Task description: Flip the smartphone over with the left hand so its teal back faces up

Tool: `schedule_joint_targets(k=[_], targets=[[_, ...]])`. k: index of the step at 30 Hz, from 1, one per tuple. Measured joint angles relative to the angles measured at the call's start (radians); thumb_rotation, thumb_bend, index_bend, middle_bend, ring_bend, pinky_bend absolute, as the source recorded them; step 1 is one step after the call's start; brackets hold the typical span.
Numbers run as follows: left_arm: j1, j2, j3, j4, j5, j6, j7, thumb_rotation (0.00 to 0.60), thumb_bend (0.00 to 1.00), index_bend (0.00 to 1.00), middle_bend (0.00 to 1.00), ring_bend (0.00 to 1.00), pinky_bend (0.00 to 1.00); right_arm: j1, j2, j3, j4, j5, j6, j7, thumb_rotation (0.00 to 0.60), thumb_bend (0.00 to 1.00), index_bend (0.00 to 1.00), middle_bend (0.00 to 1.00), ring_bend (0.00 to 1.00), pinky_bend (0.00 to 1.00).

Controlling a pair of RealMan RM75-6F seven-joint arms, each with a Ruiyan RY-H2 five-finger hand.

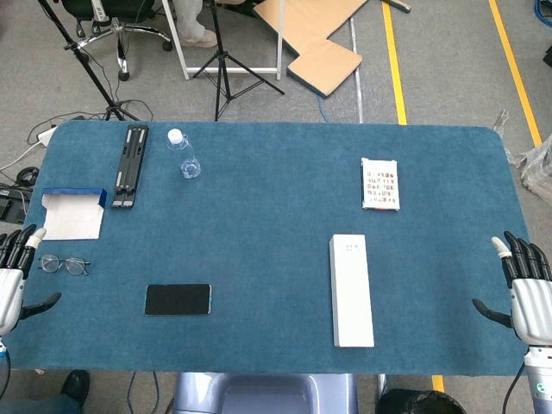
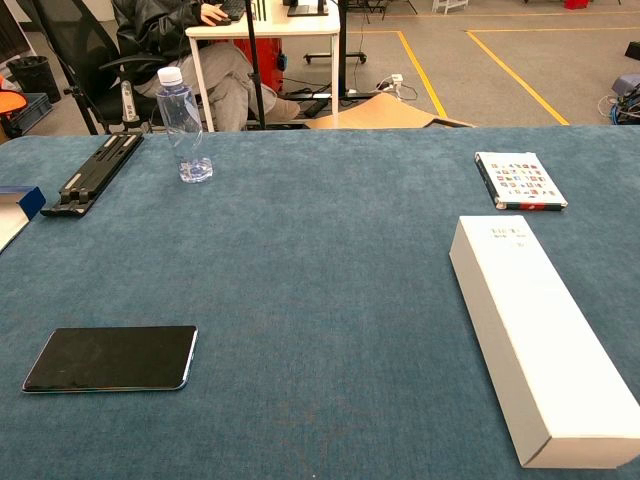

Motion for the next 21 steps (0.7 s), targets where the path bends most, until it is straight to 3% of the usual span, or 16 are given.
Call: schedule_joint_targets(k=[8,14,21], targets=[[-0.002,-0.002,0.004,0.002,0.004,-0.007,-0.004,0.600,0.00,0.00,0.00,0.00,0.00,0.000,0.003,-0.001,-0.006,0.001,-0.002,0.004,0.600,0.00,0.02,0.00,0.00,0.00],[-0.032,-0.035,0.022,-0.007,0.027,-0.072,0.018,0.600,0.01,0.00,0.00,0.00,0.00,-0.004,0.010,0.001,-0.010,0.009,-0.002,0.017,0.600,0.00,0.02,0.00,0.00,0.00],[-0.121,-0.212,0.043,0.001,0.014,-0.261,0.128,0.600,0.29,0.00,0.00,0.00,0.00,0.008,0.009,0.003,-0.004,0.017,-0.030,0.023,0.600,0.00,0.03,0.00,0.00,0.00]])
